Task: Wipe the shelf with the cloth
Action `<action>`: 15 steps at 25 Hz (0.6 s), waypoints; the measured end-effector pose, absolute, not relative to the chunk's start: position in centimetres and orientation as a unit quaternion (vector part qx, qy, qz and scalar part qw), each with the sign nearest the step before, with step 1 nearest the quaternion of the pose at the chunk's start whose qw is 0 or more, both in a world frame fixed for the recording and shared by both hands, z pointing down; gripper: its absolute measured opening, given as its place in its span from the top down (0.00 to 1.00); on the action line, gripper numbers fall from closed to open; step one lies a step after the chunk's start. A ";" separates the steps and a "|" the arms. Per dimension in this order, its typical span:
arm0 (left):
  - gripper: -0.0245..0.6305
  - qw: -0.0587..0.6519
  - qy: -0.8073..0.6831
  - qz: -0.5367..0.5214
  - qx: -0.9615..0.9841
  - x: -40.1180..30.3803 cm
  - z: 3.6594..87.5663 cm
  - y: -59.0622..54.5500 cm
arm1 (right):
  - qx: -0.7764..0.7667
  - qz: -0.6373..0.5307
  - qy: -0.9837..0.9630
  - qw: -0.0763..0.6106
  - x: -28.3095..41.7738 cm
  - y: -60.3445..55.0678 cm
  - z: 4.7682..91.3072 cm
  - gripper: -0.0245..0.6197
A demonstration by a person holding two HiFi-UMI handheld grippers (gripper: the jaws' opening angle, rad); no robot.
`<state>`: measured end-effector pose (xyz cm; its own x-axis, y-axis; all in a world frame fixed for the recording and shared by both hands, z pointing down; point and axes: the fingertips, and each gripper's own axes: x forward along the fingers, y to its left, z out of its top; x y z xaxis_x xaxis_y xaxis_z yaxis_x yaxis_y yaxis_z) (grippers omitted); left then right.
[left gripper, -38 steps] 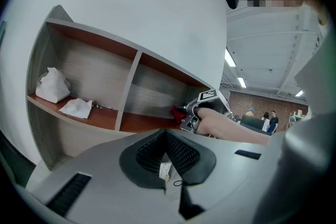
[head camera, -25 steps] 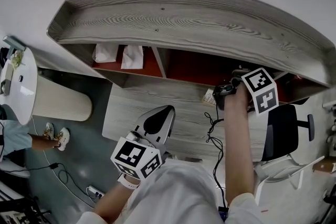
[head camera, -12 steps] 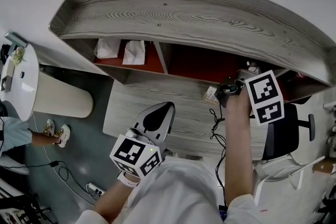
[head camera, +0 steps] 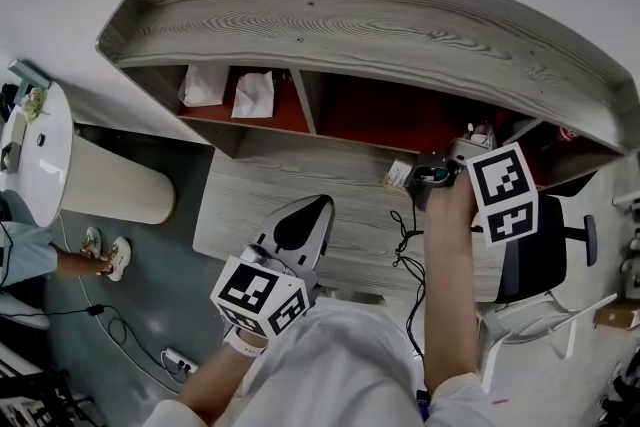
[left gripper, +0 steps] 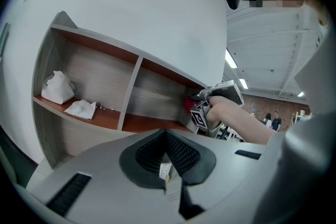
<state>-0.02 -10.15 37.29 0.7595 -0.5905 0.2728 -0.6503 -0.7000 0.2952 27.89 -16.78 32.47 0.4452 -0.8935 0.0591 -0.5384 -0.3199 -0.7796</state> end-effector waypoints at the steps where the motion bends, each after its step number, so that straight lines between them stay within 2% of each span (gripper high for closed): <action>1: 0.95 0.191 -0.338 0.079 0.918 -0.1 37.3 -10.1 | -0.775 -0.252 0.462 0.350 27.9 -16.7 32.8 0.70; 15: 0.95 0.198 -0.347 0.084 0.913 -1.5 38.1 -9.4 | -0.789 -0.311 0.434 0.303 27.4 -15.8 40.4 0.70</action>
<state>-1.47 -9.35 38.07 0.7445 -0.6009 0.2909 -0.6674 -0.6799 0.3037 27.40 -15.76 40.41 0.4292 -0.8740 0.2279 -0.4974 -0.4393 -0.7481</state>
